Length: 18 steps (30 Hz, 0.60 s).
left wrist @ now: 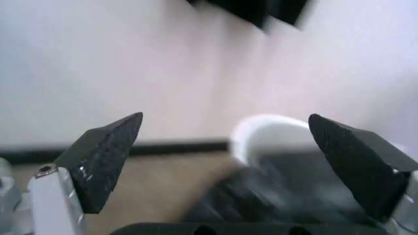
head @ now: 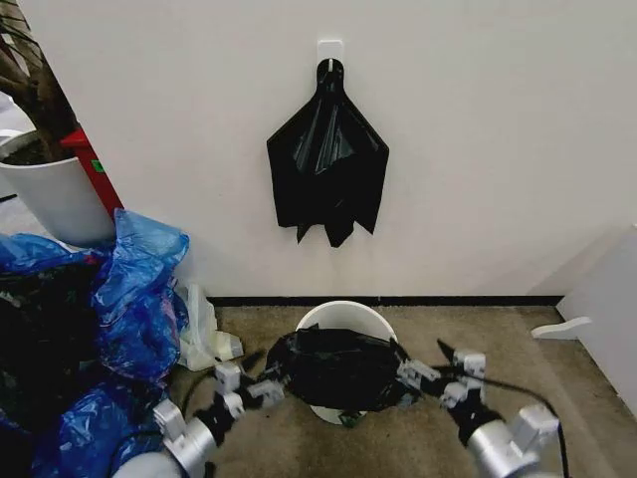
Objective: Place the garbage bag over the trash bin.
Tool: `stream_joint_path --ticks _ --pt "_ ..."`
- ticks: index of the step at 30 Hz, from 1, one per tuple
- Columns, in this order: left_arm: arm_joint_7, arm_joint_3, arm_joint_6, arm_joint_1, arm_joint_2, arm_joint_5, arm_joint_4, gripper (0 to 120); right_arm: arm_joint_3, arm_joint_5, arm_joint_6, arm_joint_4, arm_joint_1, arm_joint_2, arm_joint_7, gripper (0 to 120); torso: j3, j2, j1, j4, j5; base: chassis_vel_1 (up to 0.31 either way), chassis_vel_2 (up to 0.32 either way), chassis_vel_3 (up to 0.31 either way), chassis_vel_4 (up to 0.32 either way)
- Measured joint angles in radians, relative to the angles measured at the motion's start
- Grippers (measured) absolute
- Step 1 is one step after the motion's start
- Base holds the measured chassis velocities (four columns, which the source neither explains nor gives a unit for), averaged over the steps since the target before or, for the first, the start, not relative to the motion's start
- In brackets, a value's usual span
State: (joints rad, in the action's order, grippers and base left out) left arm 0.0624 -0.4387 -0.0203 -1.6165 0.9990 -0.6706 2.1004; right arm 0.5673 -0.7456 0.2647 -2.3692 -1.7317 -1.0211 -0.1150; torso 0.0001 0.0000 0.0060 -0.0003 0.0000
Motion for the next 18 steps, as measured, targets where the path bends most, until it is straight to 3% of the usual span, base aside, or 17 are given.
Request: stream_joint_path --ticks 4,7,9,11,15,18 --pt "-0.164 -0.045 0.049 -0.013 -0.006 0.124 0.082 100 0.156 -0.117 0.206 0.038 0.096 0.055 0.141 100 0.000 0.000 0.000 -0.0003 0.0001 0.000 0.000 0.000 0.000" --pt "-0.180 -0.054 0.055 -0.021 -0.012 0.164 0.099 100 0.199 -0.145 0.274 0.059 0.146 0.079 0.182 100 0.000 0.000 0.000 0.0003 0.0003 0.000 0.000 0.000 0.000" --pt "-0.188 -0.051 0.061 -0.022 -0.035 0.204 0.121 100 0.239 -0.204 0.389 0.095 0.254 0.120 0.199 100 0.000 0.000 0.000 0.0002 0.0003 0.000 0.000 0.000 0.000" --pt "-0.188 -0.050 0.064 -0.029 -0.043 0.234 0.144 100 0.223 -0.227 0.455 0.134 0.341 0.161 0.198 100 0.000 0.000 0.000 -0.0013 -0.0001 0.000 0.000 0.000 0.000" --pt "-0.173 -0.079 0.056 -0.083 -0.017 0.281 0.184 100 0.103 -0.234 0.480 0.235 0.531 0.242 0.245 100 0.000 0.000 0.000 0.0006 0.0004 0.000 0.000 0.000 0.000" --pt "-0.154 -0.093 0.028 -0.107 0.003 0.317 0.186 100 0.001 -0.218 0.481 0.297 0.642 0.275 0.274 100 0.000 0.000 0.000 0.0006 0.0000 0.000 0.000 0.000 0.000"
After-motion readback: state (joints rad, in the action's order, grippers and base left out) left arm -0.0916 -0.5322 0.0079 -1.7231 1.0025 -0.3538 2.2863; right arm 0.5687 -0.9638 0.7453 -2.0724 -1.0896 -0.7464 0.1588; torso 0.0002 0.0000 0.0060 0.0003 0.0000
